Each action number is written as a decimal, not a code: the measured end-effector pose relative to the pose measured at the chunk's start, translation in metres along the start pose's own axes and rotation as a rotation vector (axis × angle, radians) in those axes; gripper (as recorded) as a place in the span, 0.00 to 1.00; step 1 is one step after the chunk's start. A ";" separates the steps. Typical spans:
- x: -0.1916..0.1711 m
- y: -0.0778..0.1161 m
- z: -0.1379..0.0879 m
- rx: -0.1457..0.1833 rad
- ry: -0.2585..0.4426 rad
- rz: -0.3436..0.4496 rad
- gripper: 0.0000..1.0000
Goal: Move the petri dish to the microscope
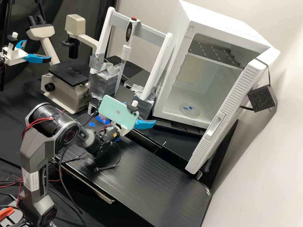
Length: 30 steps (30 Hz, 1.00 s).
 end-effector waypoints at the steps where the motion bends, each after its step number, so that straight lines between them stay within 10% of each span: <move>1: 0.000 0.000 0.000 0.000 0.000 0.000 1.00; 13: -0.008 0.007 0.011 -0.019 0.025 0.027 1.00; 30: -0.038 0.099 0.085 0.006 -0.029 0.306 1.00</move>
